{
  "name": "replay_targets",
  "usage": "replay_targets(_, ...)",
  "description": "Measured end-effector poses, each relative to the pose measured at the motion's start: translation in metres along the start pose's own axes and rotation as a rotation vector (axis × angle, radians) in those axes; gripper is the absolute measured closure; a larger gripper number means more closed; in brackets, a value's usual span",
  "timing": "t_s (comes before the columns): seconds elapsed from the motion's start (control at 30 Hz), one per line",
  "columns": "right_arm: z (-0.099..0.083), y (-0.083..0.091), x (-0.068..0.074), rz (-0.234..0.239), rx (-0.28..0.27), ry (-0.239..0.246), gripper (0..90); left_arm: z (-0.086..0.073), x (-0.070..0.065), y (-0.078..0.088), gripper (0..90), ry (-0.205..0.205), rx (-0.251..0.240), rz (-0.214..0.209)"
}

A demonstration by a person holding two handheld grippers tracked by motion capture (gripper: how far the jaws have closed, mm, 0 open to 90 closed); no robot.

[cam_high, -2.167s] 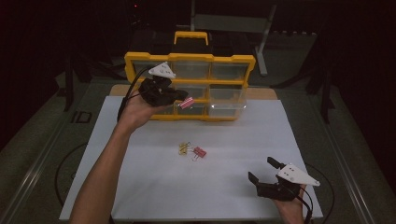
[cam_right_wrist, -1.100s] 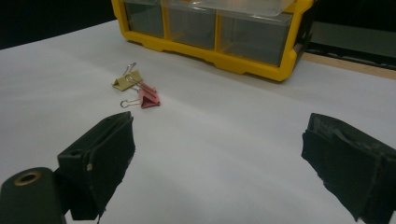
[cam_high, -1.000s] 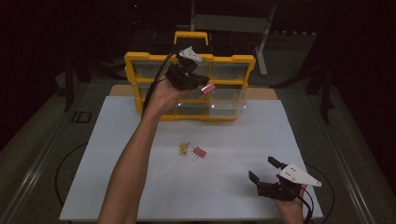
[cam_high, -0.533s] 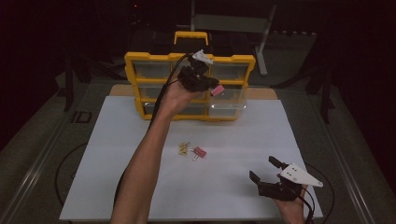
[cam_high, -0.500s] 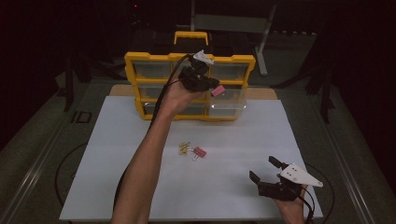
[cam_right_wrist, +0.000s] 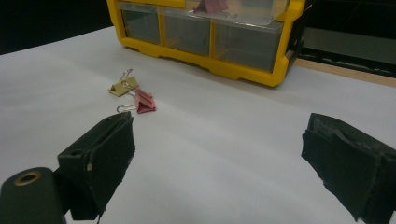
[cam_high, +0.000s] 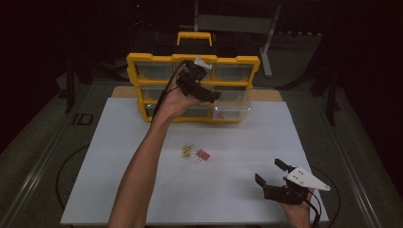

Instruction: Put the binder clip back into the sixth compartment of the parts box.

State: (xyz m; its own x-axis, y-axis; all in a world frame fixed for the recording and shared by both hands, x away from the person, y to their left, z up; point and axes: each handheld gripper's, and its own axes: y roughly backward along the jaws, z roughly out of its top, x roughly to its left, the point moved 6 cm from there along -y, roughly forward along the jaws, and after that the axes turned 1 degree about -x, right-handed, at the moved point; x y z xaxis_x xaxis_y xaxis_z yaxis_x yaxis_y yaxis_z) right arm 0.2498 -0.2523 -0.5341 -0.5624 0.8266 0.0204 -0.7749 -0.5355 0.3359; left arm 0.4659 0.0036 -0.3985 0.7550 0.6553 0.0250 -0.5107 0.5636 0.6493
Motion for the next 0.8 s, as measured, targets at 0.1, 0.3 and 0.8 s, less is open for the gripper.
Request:
replay_targets(0.1,0.0,0.0,0.0,-0.001,0.0,0.002,8.8,-0.008,0.001,0.002,4.8,0.004,0.014,0.017)
replay_targets(0.3,0.0,-0.001,0.001,0.001,0.002,0.003,8.8,-0.028,0.0,0.003,4.2,-0.012,0.053,0.044)
replay_targets(0.8,0.0,-0.002,0.003,0.005,0.008,0.007,8.9,-0.071,-0.015,-0.003,5.6,-0.064,0.091,0.048)
